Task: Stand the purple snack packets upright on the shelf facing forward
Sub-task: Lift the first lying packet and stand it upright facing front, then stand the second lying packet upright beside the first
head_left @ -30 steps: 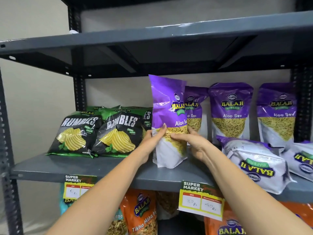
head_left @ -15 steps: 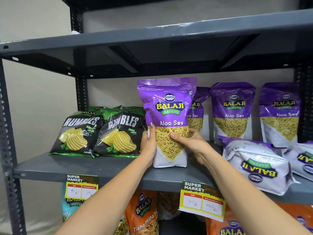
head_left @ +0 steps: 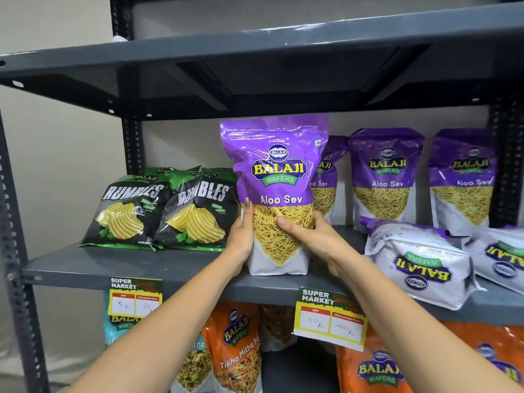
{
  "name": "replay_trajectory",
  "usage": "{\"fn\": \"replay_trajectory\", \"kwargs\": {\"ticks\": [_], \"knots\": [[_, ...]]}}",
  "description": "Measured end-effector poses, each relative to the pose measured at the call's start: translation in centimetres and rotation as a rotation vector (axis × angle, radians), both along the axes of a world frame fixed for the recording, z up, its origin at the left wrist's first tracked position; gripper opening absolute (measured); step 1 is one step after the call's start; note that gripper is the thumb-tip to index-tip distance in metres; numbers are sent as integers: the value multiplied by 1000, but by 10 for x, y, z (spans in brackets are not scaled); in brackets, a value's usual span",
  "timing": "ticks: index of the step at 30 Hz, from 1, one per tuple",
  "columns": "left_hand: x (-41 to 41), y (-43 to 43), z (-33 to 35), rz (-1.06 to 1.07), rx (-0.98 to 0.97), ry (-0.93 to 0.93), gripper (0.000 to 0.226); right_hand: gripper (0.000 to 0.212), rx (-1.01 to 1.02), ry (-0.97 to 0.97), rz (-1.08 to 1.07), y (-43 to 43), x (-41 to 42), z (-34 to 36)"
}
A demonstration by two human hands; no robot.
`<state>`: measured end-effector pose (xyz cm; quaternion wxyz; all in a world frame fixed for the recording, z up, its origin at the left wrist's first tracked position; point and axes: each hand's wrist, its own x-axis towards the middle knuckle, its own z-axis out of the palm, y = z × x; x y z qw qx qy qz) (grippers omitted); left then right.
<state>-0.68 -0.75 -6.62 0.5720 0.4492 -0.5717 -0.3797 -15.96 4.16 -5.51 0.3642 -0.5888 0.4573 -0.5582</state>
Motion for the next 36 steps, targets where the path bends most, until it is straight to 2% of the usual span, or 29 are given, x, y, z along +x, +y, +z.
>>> {"fn": "replay_trajectory", "kwargs": {"ticks": [7,10,11,12,13,14,15,16,17,18,19,21,24,25,28,29,30,32,34,36], "knots": [[7,18,-4,-17,-20,40,53,81,-21,-4,2,16,5,-5],[9,21,-4,-31,3,54,69,80,-28,3,-1,23,11,-5],[8,23,-4,6,7,73,76,91,-17,32,-16,26,13,-4],[5,26,-2,106,-19,89,78,111,-18,69,-50,31,13,-1],[5,29,-2,277,-114,106,75,127,-41,117,-88,40,14,3],[2,35,-1,476,-298,123,71,129,-98,161,-148,50,11,10],[0,47,1,637,-560,129,65,120,-179,191,-226,59,4,17],[-7,66,4,693,-833,108,58,103,-267,210,-314,69,-8,26],[-15,80,5,626,-1072,47,50,83,-349,234,-401,80,-23,35],[-28,93,7,467,-1230,-30,43,63,-403,279,-494,92,-43,44],[-40,106,8,283,-1266,-121,36,47,-421,334,-579,101,-62,52],[-71,121,11,-23,-1036,-290,21,36,-345,443,-755,112,-106,60],[-116,109,22,-206,-444,-443,17,53,42,694,-866,112,-157,54],[-129,95,24,-229,-262,-467,26,59,181,738,-831,112,-165,50],[-159,57,28,-285,109,-427,82,71,367,687,-703,106,-184,36],[-166,48,26,-340,189,-383,91,72,390,646,-667,105,-184,33],[-173,41,26,-410,240,-361,88,75,385,579,-628,102,-186,30],[-180,35,23,-522,300,-417,56,77,435,405,-564,98,-185,22],[-185,29,22,-565,327,-389,40,50,401,322,-546,96,-183,17],[-189,28,20,-567,341,-350,55,31,334,282,-548,94,-185,14]]}}
